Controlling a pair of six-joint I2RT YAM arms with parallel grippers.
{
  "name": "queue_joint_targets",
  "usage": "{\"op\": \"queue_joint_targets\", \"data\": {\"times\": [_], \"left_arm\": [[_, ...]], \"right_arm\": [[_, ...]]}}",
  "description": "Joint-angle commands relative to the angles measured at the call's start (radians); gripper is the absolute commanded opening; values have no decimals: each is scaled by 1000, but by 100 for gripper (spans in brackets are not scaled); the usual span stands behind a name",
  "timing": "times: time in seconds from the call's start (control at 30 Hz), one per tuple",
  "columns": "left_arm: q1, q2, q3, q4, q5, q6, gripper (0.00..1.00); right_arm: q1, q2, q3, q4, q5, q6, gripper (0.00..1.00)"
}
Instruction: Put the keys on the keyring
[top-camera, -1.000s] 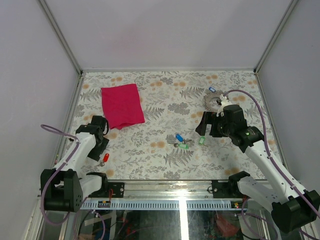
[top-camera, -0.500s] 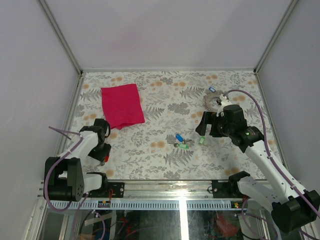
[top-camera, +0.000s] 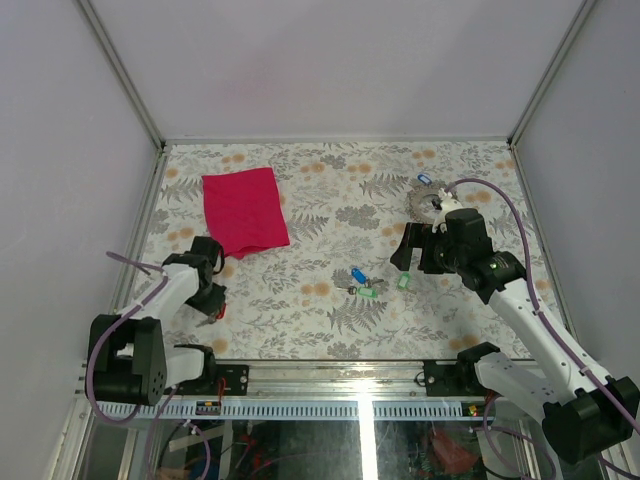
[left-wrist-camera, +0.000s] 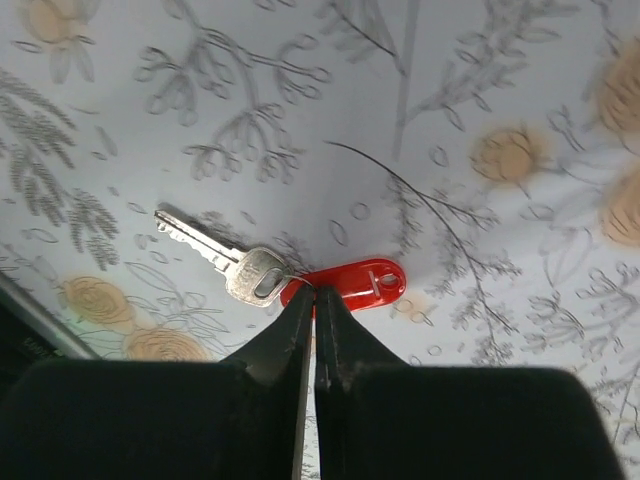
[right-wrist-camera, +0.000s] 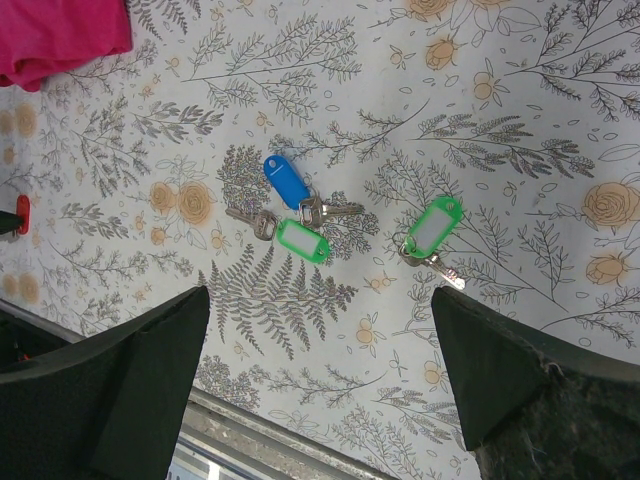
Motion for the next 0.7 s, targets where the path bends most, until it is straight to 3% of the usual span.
{"op": "queue_joint_targets", "data": {"times": [0.0,0.33,0.67], "left_arm": [[-94,34,-27,146,61,-10,0],[-474,177,158,234,5,-86,0],[-846,560,617,345,10,99,0]], "right_arm": [[8,8,17,46,-10,-13,100],[7,-5,31,29,10,-4,100],[7,-99,60,-26,137,9,100]]}}
